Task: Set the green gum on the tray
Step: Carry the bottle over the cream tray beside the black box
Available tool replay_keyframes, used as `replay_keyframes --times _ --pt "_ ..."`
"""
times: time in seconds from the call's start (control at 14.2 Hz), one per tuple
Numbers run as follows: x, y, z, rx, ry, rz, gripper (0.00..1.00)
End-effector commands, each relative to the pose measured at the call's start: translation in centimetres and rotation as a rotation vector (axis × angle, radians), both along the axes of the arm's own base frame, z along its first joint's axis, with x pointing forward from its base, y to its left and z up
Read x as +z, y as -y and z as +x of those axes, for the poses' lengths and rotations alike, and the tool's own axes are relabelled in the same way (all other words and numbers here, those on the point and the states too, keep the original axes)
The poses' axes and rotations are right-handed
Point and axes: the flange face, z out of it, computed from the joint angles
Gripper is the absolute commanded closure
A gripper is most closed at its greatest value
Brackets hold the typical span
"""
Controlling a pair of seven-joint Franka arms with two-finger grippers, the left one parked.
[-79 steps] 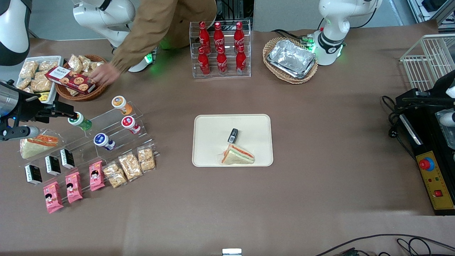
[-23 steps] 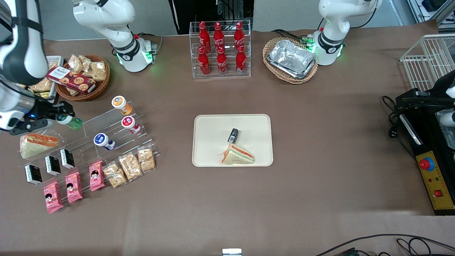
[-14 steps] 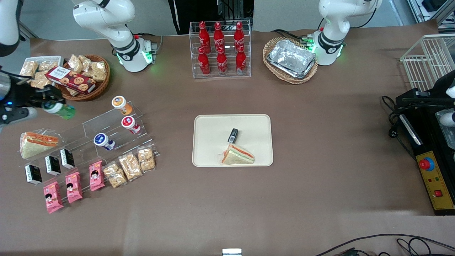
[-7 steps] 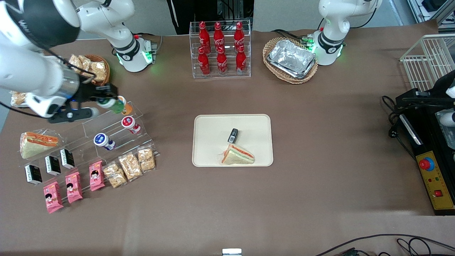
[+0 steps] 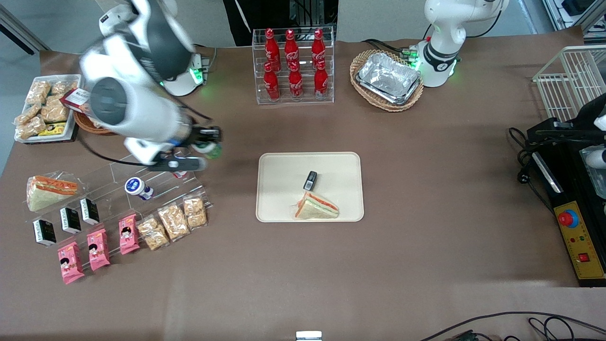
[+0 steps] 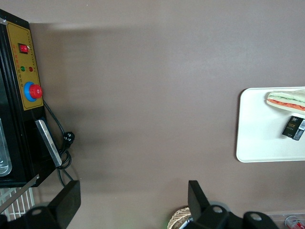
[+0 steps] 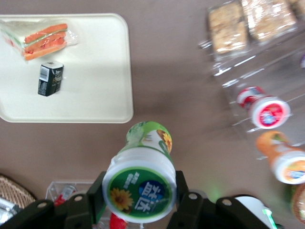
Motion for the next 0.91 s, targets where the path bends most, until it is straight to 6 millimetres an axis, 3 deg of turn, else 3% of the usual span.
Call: replay_keyframes --times 0.0,0.35,0.56,0.63,0.84 --pt "-4.5 -5.7 -1.1 -0.045 0.016 -0.025 0.68" --pt "-13.2 -10.9 -1.1 -0.052 0.066 0.009 0.68" --pt "-19.1 -11.6 -2.1 -0.056 0.117 0.003 0.67" --pt "-20.6 -13.0 -3.4 -0.043 0.140 0.014 0.67" --pt "-23.1 -13.5 -4.3 -0.046 0.160 0.015 0.67"
